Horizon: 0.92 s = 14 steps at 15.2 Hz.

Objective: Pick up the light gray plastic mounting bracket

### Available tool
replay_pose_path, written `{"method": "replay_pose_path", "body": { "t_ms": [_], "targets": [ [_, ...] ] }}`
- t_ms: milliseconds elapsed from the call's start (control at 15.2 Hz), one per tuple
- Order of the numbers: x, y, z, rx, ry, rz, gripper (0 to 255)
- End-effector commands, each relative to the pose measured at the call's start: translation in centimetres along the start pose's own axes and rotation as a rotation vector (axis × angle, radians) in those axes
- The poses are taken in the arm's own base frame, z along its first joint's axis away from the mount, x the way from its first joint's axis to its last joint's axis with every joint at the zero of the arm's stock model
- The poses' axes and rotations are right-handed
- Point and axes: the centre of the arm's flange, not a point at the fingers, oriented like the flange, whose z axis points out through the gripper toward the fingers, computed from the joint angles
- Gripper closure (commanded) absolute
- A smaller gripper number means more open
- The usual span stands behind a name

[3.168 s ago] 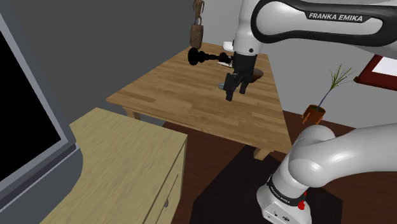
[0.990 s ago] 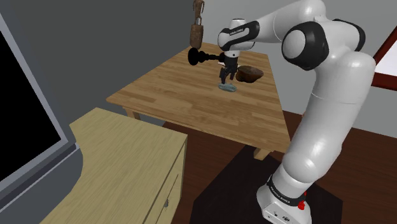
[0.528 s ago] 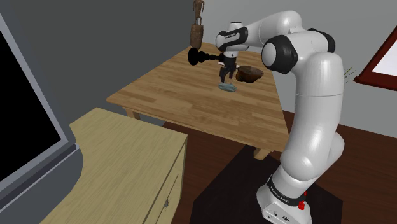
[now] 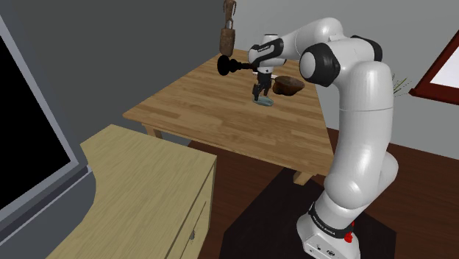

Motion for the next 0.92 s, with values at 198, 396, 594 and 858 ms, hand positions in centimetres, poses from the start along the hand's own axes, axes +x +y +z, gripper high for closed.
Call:
{"method": "replay_pose_path", "body": {
  "t_ms": [198, 396, 594, 858],
  "targets": [
    [0.0, 0.0, 0.1, 0.000, 0.001, 0.000, 255],
    [0.0, 0.0, 0.1, 0.000, 0.001, 0.000, 255],
    [0.0, 0.0, 0.1, 0.000, 0.000, 0.000, 255],
    [-0.1, 0.1, -2.0, 0.000, 0.000, 0.000, 255]
  ]
}}
